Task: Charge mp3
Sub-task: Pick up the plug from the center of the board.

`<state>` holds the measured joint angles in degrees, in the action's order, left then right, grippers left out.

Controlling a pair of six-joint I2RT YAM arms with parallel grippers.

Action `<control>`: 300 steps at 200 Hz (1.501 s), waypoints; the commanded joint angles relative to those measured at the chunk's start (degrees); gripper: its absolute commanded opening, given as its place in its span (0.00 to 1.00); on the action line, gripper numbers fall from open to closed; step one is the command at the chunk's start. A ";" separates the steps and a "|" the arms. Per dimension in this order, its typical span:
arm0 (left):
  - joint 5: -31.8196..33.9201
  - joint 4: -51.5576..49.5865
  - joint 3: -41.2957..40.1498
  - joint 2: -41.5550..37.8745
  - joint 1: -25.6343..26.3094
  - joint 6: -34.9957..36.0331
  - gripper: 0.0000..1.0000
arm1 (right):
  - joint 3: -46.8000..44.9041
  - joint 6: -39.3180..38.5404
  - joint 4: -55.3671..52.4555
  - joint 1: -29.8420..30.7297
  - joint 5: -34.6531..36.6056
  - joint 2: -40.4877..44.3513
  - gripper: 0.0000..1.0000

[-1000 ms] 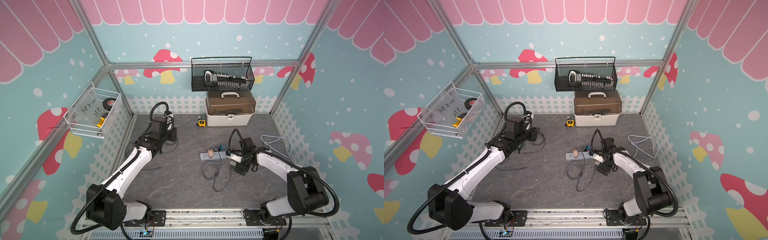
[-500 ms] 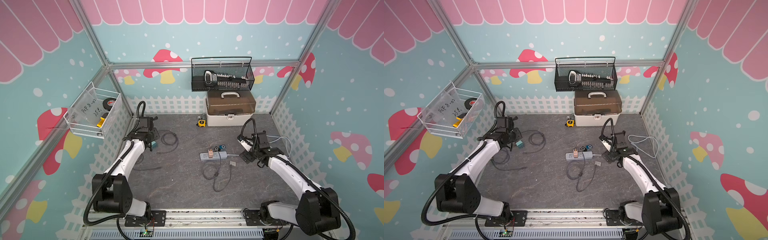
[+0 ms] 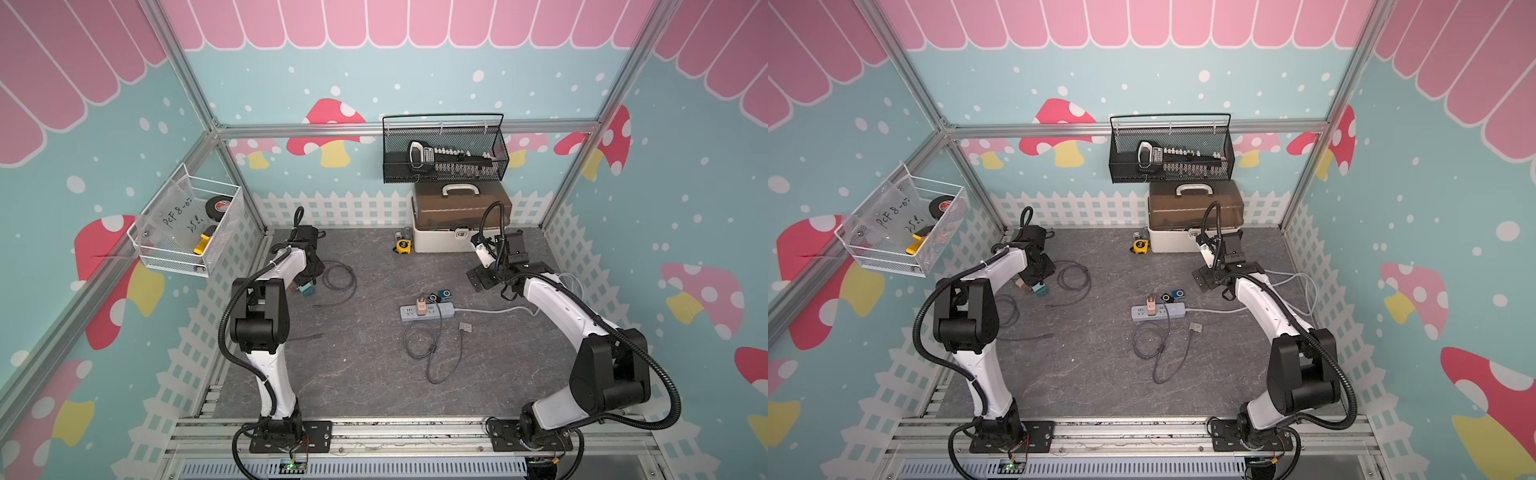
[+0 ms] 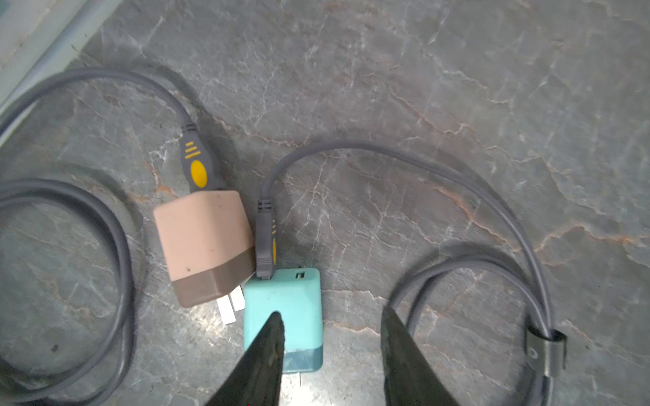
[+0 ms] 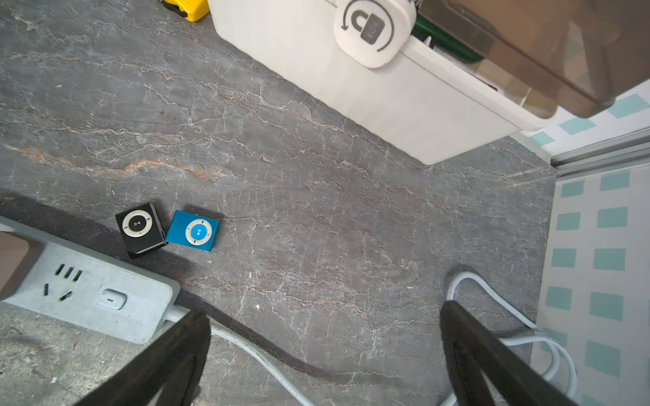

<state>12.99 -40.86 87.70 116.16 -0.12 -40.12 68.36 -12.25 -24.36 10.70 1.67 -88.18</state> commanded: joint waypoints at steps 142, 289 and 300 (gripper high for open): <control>4.34 -5.11 0.22 4.09 0.23 -7.52 0.44 | 10.69 -1.15 -6.73 -0.15 -1.32 -9.62 0.99; -2.60 -0.49 -2.37 5.25 8.38 3.48 0.25 | 13.19 -1.65 -9.25 -0.15 -4.10 -11.66 1.00; -3.57 -0.44 -3.03 4.86 8.36 4.71 0.34 | 13.59 -1.68 -9.69 -0.12 -4.64 -11.75 0.99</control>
<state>13.72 -41.04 87.53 120.03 7.70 -38.70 79.96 -13.26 -32.10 10.70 -1.19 -99.26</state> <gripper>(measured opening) 0.381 0.993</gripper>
